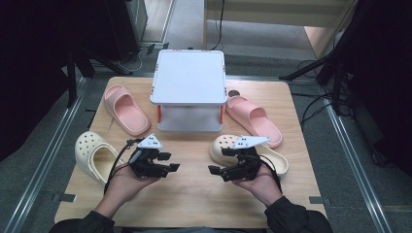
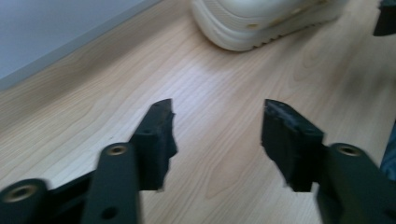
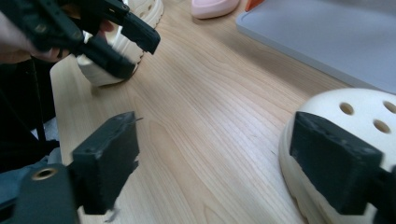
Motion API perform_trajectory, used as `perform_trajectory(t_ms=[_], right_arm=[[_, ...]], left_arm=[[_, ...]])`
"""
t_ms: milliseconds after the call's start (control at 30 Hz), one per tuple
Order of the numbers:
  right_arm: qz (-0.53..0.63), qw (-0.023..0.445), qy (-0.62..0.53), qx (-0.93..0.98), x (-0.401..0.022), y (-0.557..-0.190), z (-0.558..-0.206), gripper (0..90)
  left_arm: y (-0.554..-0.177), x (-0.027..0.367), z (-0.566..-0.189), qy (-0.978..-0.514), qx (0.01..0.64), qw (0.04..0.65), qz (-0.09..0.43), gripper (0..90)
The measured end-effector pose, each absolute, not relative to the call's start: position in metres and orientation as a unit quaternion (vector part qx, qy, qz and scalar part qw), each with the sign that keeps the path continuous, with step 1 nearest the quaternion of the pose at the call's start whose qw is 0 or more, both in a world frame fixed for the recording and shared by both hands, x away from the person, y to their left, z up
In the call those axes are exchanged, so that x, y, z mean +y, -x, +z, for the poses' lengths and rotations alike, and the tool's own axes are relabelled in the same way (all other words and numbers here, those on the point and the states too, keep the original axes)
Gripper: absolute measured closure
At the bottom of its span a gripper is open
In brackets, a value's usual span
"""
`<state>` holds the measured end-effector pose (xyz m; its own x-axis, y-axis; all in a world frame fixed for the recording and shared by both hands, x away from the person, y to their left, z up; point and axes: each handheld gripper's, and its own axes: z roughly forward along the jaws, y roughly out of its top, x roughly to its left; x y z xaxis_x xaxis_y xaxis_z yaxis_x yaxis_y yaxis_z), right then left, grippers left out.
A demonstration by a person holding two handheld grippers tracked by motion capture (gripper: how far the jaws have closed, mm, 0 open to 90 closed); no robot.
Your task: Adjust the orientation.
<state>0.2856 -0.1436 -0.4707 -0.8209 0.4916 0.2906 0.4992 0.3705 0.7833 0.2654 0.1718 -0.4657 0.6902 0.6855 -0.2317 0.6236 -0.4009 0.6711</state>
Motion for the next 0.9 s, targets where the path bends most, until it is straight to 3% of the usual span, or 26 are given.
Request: perform_trajectory(t_ms=[67,133,267,367,567,900], right_arm=[[-0.468,0.008,0.303,-0.830,-0.148,-0.285,-0.471,26.4],[-0.467,0.008,0.304,-0.830,-0.150,-0.285,-0.472,26.4],[-0.487,0.003,0.308,-0.817,-0.154,-0.283,-0.470,18.6],[-0.485,0.000,0.305,-0.819,-0.152,-0.281,-0.471,18.8],[-0.479,0.010,0.279,-0.832,-0.150,-0.278,-0.466,47.0],[-0.468,0.011,0.280,-0.838,-0.148,-0.286,-0.468,51.3]], left_arm=[[-0.269,0.174,-0.467,-0.838,0.392,0.379,0.033,49.4],[-0.269,0.175,-0.466,-0.839,0.391,0.377,0.040,49.3],[-0.272,0.177,-0.462,-0.834,0.394,0.384,0.034,48.8],[-0.273,0.179,-0.460,-0.831,0.397,0.387,0.035,48.7],[-0.271,0.187,-0.455,-0.829,0.406,0.384,0.035,47.5],[-0.263,0.203,-0.447,-0.820,0.428,0.379,0.041,46.6]])
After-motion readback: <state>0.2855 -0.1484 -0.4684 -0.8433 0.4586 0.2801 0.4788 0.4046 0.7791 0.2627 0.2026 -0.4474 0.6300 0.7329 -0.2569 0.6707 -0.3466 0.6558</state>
